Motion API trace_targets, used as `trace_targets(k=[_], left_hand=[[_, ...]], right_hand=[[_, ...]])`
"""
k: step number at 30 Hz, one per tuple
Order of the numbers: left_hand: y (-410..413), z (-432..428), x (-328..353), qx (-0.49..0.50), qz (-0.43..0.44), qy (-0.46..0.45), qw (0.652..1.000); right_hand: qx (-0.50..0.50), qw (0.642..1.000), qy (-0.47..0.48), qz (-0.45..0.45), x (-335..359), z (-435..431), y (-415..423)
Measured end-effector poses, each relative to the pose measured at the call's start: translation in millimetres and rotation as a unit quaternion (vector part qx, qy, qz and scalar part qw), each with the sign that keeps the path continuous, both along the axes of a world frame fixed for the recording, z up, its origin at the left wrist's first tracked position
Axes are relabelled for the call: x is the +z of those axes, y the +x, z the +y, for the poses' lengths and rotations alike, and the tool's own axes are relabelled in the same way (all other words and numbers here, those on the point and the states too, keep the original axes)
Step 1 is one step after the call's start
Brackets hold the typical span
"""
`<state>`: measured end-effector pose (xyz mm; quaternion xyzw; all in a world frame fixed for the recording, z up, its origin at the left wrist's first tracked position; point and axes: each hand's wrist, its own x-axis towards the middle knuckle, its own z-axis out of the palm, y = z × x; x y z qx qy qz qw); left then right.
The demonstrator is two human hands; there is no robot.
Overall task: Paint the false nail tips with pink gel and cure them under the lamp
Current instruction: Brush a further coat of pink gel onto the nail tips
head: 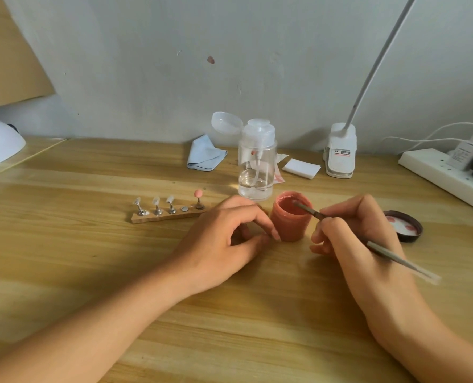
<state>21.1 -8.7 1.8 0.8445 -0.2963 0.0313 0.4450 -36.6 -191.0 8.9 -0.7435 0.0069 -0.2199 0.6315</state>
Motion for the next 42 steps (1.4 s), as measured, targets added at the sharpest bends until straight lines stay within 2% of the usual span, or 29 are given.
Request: trace_targets(k=[5,17,26,42], left_hand=[[-4.3,-2.1,3.5,-0.012,-0.01,0.03,0.999],[-3.0,-3.4,4.2,-0.037,-0.014,0.011,0.999],[1.3,0.0,-2.3,0.009,-0.03,0.021,0.999],[1.9,-0.6,-0.6,-0.005,-0.032,0.02,0.999]], right_hand=[[-0.001,1.0,0.007,0.01,0.6,-0.9,-2.8],[0.039,0.999,0.012,-0.003,-4.0,1.4,2.3],[0.095,0.994,0.04,0.034,10.1,-0.6,2.9],[0.075,0.996,0.04,0.034,4.8,1.4,-6.5]])
